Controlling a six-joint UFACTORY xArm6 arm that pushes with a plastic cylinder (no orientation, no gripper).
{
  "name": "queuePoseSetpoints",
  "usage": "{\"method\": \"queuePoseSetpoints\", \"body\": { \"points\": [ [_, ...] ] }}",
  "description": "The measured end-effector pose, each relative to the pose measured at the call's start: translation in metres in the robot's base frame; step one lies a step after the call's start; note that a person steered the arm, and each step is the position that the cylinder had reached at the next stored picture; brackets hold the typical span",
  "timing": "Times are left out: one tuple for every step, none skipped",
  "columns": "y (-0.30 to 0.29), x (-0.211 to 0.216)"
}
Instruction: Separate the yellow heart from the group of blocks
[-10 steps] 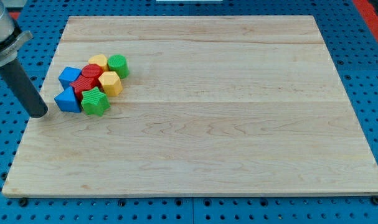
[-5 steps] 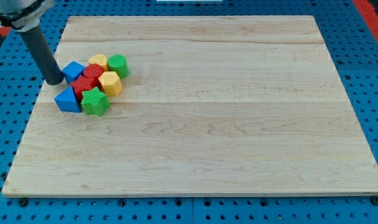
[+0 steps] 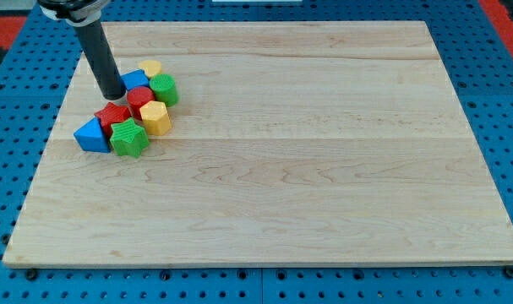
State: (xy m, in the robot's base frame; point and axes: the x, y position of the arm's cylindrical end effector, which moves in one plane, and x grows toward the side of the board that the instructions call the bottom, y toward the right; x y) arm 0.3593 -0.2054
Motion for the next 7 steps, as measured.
{"method": "queuePoseSetpoints", "body": {
  "points": [
    [0.012, -0.023],
    [0.013, -0.025],
    [0.013, -0.036],
    [0.013, -0.049],
    [0.016, -0.049],
    [0.045, -0.049],
    [0.075, -0.049]
  ]
}}
